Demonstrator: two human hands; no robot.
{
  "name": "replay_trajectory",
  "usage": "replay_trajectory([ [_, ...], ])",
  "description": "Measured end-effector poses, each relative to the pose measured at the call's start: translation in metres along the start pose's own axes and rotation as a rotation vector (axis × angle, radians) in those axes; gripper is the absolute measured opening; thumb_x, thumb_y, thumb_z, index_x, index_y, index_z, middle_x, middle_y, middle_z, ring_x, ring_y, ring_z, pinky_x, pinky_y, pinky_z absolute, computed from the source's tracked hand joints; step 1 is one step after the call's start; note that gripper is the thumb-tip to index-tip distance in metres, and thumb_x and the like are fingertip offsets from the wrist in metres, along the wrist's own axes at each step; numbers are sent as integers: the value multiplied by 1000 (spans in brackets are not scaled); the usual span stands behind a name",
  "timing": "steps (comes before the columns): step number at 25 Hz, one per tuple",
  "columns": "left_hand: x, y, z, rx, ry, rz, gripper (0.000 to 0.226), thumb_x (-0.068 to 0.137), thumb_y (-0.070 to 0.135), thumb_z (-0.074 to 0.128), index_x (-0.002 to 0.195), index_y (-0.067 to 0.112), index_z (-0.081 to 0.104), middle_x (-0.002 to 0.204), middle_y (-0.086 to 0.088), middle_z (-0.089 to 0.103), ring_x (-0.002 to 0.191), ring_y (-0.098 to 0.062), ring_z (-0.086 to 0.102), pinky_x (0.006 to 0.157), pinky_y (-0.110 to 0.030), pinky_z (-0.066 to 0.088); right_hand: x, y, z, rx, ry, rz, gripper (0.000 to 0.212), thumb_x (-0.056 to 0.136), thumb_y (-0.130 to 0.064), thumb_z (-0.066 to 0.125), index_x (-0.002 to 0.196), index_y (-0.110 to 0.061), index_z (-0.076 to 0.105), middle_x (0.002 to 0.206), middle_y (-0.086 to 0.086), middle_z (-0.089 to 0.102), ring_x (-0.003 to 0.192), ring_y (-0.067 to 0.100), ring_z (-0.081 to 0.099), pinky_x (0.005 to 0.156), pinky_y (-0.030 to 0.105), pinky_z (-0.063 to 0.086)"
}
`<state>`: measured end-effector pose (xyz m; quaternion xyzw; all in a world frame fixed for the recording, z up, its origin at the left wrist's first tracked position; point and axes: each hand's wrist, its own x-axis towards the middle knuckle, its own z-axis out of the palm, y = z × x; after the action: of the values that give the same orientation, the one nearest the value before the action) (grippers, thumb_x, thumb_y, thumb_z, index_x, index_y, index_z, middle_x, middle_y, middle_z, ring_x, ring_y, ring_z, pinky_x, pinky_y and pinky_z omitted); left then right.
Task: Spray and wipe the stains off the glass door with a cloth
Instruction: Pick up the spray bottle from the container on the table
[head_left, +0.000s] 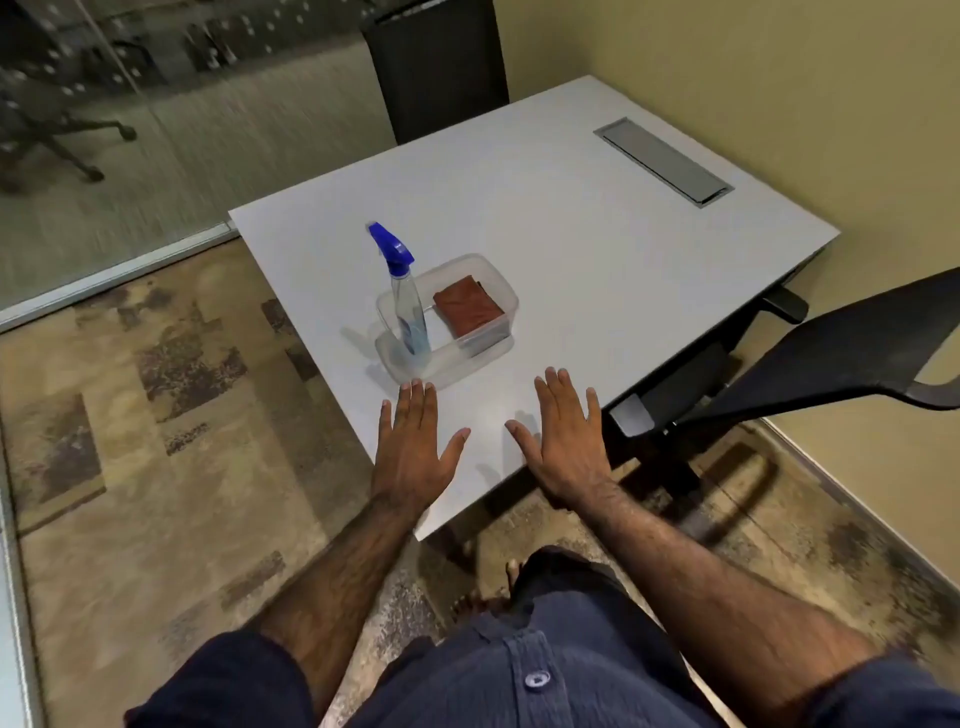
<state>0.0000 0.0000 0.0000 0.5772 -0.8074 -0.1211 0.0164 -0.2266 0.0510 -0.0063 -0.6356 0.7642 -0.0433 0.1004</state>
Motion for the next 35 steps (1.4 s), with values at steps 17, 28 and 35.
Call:
replay_trajectory([
  [17, 154, -46, -35, -89, 83, -257, 100, 99, 79, 19, 174, 14, 7, 183, -6, 10, 171, -25, 5, 137, -51, -4, 175, -48, -35, 370, 133, -333, 77, 109, -66, 46, 171, -22, 33, 179, 3, 32, 169, 21, 23, 139, 47, 12],
  [28, 200, -52, -31, -369, 52, -283, 79, 105, 50, 63, 169, 14, 33, 176, -8, 36, 167, -27, 24, 139, -54, 1, 252, -100, -47, 671, -239, -458, 82, 104, -45, 73, 171, -22, 31, 162, 1, 58, 139, 27, 62, 120, 43, 47],
  [35, 191, -39, -33, -411, 199, -252, 82, 97, 49, 65, 162, 4, 46, 174, -16, 37, 167, -35, 24, 136, -64, 9, 267, -93, -51, 733, -234, -565, 65, 106, -30, 71, 165, -22, 43, 156, -1, 63, 131, 5, 63, 109, 21, 45],
])
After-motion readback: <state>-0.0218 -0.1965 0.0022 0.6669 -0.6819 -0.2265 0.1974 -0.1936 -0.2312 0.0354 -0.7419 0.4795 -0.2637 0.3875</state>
